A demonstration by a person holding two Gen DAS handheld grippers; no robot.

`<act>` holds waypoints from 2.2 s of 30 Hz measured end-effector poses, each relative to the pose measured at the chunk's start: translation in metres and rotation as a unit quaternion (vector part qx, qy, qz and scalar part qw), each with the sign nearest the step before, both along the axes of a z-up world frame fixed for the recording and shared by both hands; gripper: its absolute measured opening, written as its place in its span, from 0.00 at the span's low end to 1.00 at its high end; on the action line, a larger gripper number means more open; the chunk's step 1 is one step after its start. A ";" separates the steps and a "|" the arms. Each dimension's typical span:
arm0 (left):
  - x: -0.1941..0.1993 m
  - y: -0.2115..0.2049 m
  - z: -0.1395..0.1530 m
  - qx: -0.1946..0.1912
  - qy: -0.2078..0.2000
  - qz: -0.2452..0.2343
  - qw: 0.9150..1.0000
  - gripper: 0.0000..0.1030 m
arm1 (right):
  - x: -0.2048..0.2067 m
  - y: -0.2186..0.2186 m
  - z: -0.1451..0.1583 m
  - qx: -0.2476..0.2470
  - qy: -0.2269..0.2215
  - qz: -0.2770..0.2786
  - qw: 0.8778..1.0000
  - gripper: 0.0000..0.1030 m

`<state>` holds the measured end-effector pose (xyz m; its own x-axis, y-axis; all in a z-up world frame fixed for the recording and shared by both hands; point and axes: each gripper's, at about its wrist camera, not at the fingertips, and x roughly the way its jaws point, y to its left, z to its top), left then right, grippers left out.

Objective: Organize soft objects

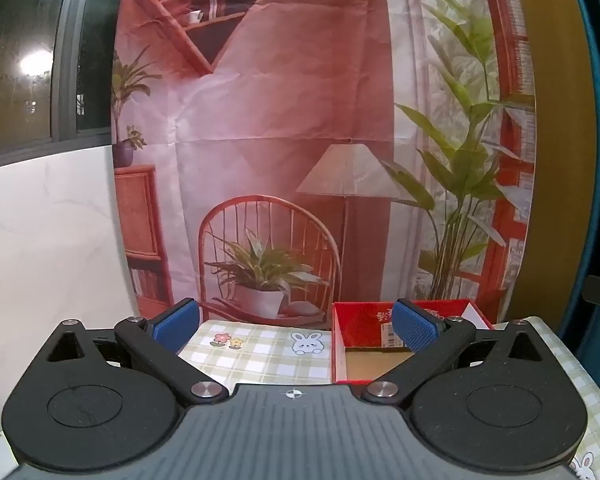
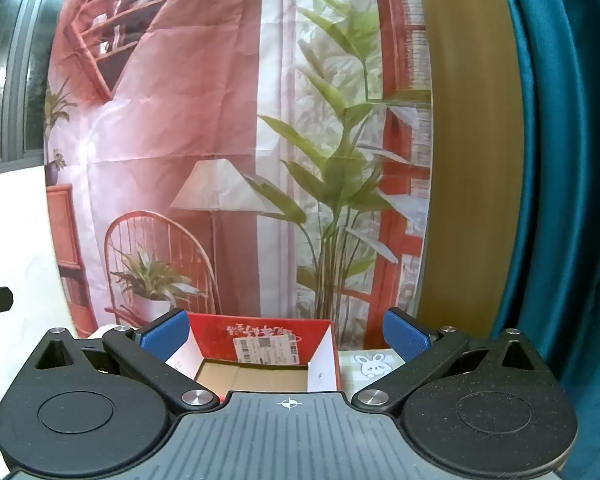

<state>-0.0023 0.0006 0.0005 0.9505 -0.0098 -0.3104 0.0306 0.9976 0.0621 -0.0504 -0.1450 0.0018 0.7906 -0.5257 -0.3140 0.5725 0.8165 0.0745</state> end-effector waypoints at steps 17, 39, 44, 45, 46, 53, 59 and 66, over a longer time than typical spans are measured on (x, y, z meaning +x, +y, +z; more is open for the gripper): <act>-0.009 0.001 0.001 0.004 -0.014 -0.005 1.000 1.00 | -0.008 0.001 0.000 0.002 -0.009 -0.005 1.000 1.00; -0.012 0.002 -0.001 0.005 -0.020 0.000 1.000 1.00 | -0.014 0.002 0.000 -0.007 -0.017 -0.012 1.000 1.00; -0.012 0.002 -0.001 0.005 -0.020 0.000 1.000 1.00 | -0.014 0.002 0.000 -0.007 -0.017 -0.012 1.000 1.00; -0.012 0.002 -0.001 0.005 -0.020 0.000 1.000 1.00 | -0.014 0.003 0.000 -0.007 -0.017 -0.012 1.000 1.00; -0.012 0.002 -0.001 0.005 -0.020 0.000 1.000 1.00 | -0.014 0.003 0.000 -0.007 -0.017 -0.012 1.000 1.00; -0.013 0.002 0.000 0.006 -0.019 -0.001 1.000 1.00 | -0.014 0.003 -0.001 -0.007 -0.017 -0.012 1.000 1.00; -0.013 0.002 0.000 0.007 -0.019 -0.001 1.000 1.00 | -0.014 0.004 -0.001 -0.007 -0.017 -0.013 1.000 1.00; -0.013 0.003 -0.001 0.007 -0.019 -0.002 1.000 1.00 | -0.013 0.004 -0.001 -0.008 -0.017 -0.013 1.000 1.00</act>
